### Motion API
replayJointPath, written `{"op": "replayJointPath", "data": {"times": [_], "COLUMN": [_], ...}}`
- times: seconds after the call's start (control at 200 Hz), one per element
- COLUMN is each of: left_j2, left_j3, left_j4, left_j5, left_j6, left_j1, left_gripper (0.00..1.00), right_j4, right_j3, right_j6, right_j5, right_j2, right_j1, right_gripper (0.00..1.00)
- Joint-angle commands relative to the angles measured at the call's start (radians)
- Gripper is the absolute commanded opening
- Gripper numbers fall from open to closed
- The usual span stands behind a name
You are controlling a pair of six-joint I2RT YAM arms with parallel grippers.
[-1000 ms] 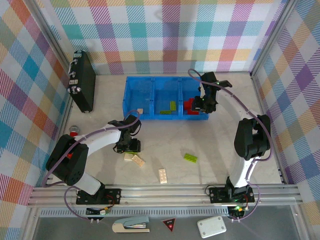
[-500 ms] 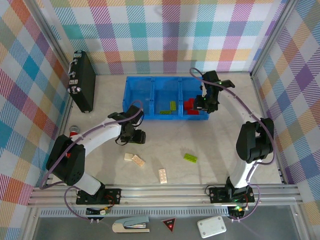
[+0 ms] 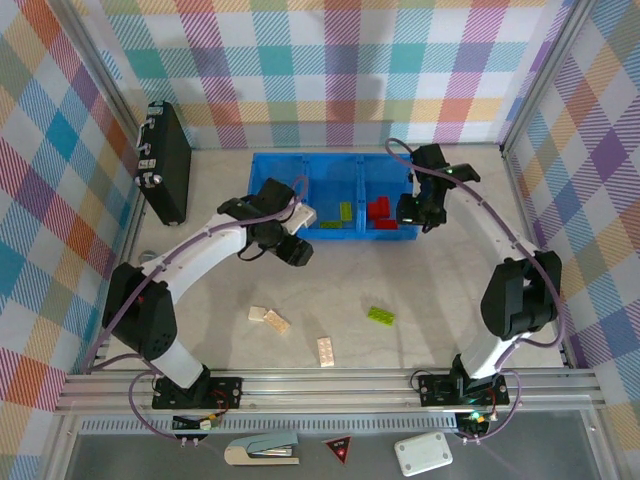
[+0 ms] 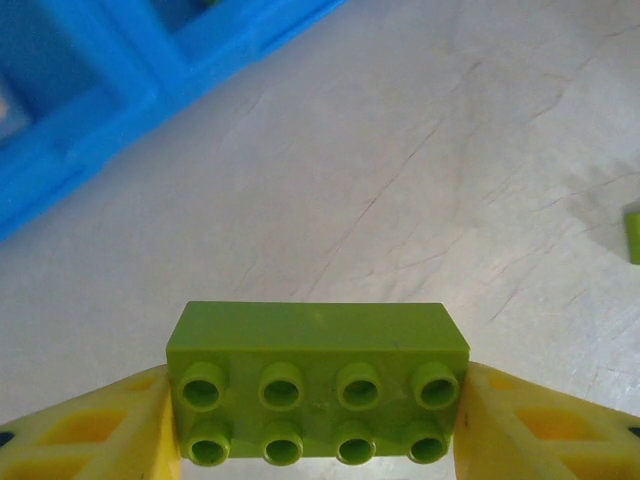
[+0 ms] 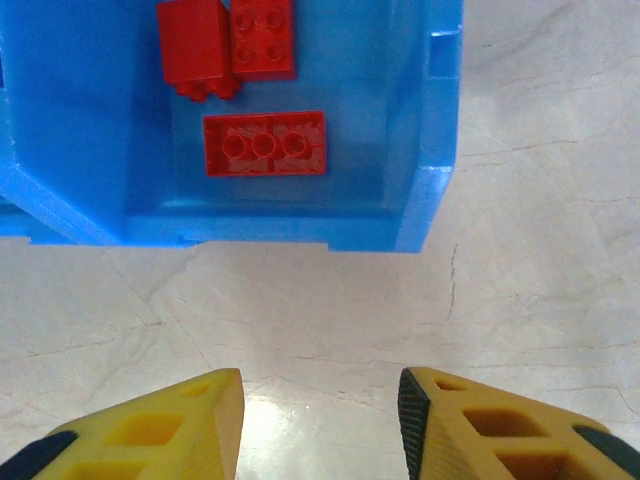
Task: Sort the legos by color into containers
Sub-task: Place the lego in the container.
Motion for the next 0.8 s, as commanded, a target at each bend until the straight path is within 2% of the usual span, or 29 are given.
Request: {"op": "replayJointPath", "data": {"times": [0.0,0.255,0.49,0.69,0.795], "left_j2": [0.042,0.205,0.338,0.48,0.55], "left_j3": [0.08,0.262,0.392,0.513,0.577], "left_j4": [0.046,0.038,0.034,0.058,0.074], "left_j5": [0.075,0.094,0.033,-0.055,-0.064], "left_j6": [0.232,0.512,0.8,0.912,0.937], "left_j1": [-0.009,-0.012,-0.013,-0.011,-0.004], "left_gripper": [0.61,0.63,0.67,0.68,0.68], "right_j4": [-0.01,0.043,0.014,-0.014,-0.025], "right_j3": [-0.038,-0.159,-0.243,-0.272,-0.27], "right_j6": [-0.018,0.047,0.062,0.074,0.081], "right_j5": [0.012,-0.07,-0.048,-0.024,-0.02], "right_j2": [-0.057,-0.175,-0.27,-0.299,-0.299], "right_j1": [-0.007,-0.025,-0.025,-0.025,-0.026], "right_gripper": [0.47,0.46,0.46,0.46,0.46]}}
